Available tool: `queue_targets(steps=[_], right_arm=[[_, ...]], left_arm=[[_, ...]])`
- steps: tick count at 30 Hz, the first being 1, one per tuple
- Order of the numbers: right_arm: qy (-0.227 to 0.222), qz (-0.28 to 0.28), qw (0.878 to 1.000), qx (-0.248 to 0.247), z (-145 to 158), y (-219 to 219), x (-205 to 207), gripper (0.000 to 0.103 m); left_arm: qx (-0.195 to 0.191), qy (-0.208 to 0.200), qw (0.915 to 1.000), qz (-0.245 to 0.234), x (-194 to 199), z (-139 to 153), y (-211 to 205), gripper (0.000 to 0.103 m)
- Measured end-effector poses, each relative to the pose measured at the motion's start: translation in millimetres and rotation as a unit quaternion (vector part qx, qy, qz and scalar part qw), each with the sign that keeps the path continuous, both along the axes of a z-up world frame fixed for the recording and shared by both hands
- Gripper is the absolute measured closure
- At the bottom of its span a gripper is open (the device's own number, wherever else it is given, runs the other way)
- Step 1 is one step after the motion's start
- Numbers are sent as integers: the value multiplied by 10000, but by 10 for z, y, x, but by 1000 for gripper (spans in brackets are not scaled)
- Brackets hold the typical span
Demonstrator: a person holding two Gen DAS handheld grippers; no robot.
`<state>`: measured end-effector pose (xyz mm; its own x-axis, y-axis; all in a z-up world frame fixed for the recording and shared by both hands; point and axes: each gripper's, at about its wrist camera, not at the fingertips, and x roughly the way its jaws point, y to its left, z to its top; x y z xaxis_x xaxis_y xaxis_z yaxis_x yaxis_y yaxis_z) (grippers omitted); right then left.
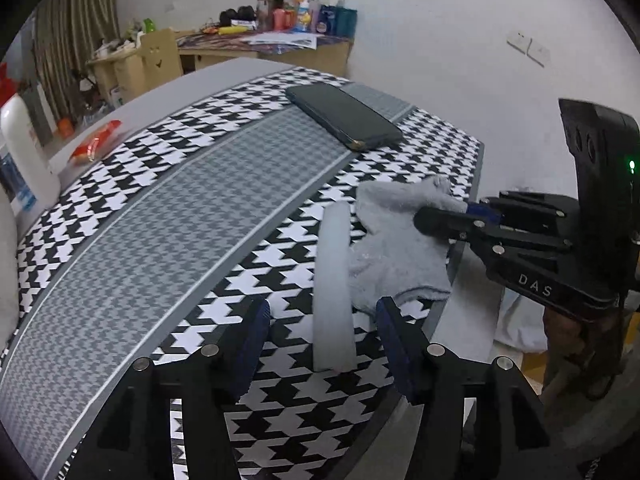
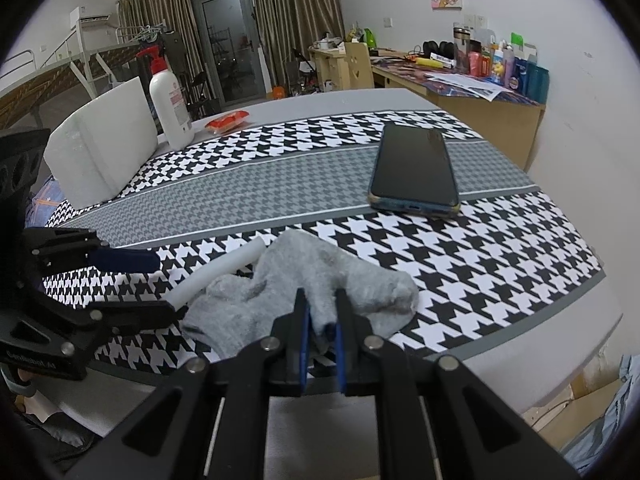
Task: Organize soft objects
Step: 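Lift the grey sock with the right gripper while the left gripper lifts the foam roll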
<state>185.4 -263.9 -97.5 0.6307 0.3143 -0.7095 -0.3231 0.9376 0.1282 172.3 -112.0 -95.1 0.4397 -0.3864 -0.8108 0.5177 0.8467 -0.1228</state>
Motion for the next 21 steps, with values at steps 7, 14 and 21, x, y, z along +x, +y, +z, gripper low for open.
queue_targets(steps=[7, 14, 21], right_arm=[[-1, -29, 10000, 14, 8, -22, -17, 85], [-20, 10, 10000, 3, 8, 13, -37, 59], [-207, 254, 9994, -62, 42, 106, -78, 38]], left_arm=[[365, -118, 9992, -64, -21, -60, -125, 81], [259, -188, 9995, -23, -24, -46, -94, 88], [20, -357, 9985, 422, -50, 82, 134, 88]])
